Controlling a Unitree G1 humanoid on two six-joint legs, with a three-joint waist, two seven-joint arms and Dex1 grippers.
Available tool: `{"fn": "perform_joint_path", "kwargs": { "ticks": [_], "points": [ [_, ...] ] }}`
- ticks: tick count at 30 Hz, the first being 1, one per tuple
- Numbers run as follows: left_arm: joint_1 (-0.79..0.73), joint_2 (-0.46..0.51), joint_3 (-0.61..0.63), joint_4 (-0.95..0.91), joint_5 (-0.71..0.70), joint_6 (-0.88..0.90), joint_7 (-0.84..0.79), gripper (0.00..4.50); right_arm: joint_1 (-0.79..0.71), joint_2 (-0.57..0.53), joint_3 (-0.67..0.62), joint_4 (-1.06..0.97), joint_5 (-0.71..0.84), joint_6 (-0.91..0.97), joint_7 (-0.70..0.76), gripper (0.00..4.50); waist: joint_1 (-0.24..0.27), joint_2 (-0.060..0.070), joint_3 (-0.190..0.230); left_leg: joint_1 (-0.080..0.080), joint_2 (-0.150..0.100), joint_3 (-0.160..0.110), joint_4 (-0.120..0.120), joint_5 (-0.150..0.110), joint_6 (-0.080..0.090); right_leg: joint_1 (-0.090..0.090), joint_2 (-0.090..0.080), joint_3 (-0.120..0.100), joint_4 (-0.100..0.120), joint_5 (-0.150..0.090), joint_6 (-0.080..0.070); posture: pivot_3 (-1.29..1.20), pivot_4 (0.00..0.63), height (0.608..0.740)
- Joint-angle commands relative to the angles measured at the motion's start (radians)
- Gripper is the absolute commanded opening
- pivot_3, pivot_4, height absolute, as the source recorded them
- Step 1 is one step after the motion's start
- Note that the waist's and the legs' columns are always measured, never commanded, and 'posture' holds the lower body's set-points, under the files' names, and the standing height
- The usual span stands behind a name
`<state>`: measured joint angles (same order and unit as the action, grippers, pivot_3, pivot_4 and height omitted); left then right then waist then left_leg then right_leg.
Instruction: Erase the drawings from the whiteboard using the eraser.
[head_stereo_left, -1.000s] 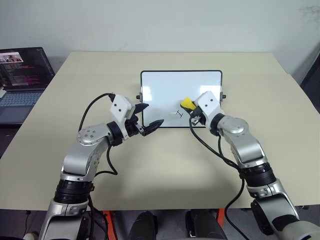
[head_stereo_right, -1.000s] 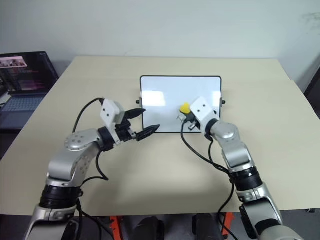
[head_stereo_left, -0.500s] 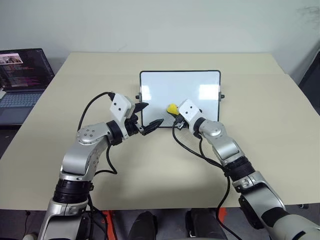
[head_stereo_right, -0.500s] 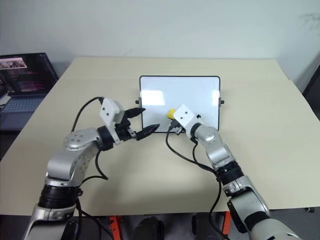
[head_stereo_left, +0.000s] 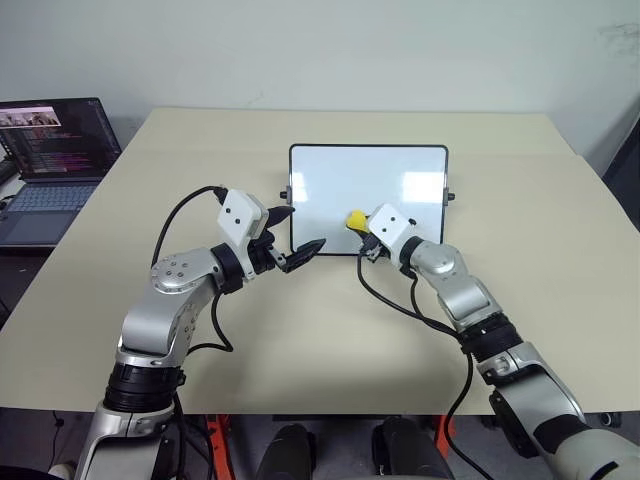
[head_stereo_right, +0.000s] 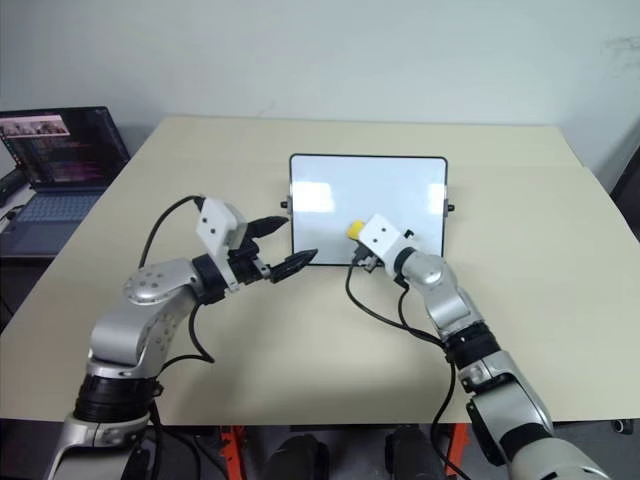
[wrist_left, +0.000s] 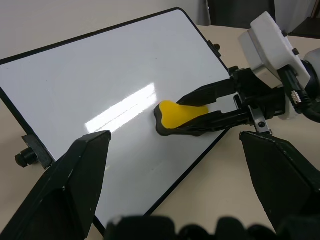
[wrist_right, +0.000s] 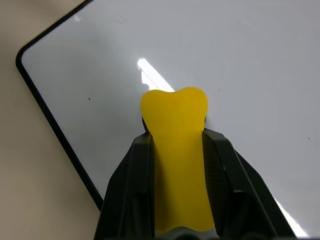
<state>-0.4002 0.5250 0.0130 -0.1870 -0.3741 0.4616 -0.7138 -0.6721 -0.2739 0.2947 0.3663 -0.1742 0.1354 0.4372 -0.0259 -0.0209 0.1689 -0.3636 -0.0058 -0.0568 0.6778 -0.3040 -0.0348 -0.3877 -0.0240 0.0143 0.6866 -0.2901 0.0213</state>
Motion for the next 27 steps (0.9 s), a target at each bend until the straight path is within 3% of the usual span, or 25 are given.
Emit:
{"fn": "perform_joint_path", "kwargs": {
  "ticks": [1,13,21,27],
  "points": [
    [-0.030,0.000,0.012,-0.005,-0.004,-0.019,-0.008,4.50,0.040,-0.070,-0.053,0.001,-0.013,0.048,-0.001,1.06,0.001,0.000,0.000,0.000,0.000,0.000,0.000,0.000,0.000,0.000,0.000,0.000,-0.001,0.000,0.000,0.00,0.150,0.740],
    [-0.048,-0.012,0.001,0.025,-0.001,-0.036,-0.022,4.50,0.109,-0.196,-0.105,-0.066,0.003,0.072,0.033,1.06,0.004,0.000,0.000,0.000,0.000,0.000,-0.001,0.000,0.000,0.003,0.000,0.000,-0.006,0.002,0.002,0.00,0.150,0.740],
    [-0.051,-0.014,-0.003,0.027,0.002,-0.037,-0.027,4.50,0.072,-0.113,-0.113,-0.269,0.056,0.187,0.035,1.06,-0.001,0.000,0.000,-0.001,0.001,0.000,-0.001,0.000,0.000,0.001,0.000,0.000,-0.006,0.002,0.002,0.00,0.150,0.740],
    [-0.056,-0.010,-0.001,0.027,0.003,-0.035,-0.030,4.50,0.000,-0.032,-0.099,-0.232,0.045,0.197,0.009,1.06,-0.006,0.001,0.004,-0.003,0.001,0.001,-0.003,0.000,0.000,-0.002,0.001,0.001,-0.007,0.002,0.002,0.00,0.150,0.740]
  ]
}}
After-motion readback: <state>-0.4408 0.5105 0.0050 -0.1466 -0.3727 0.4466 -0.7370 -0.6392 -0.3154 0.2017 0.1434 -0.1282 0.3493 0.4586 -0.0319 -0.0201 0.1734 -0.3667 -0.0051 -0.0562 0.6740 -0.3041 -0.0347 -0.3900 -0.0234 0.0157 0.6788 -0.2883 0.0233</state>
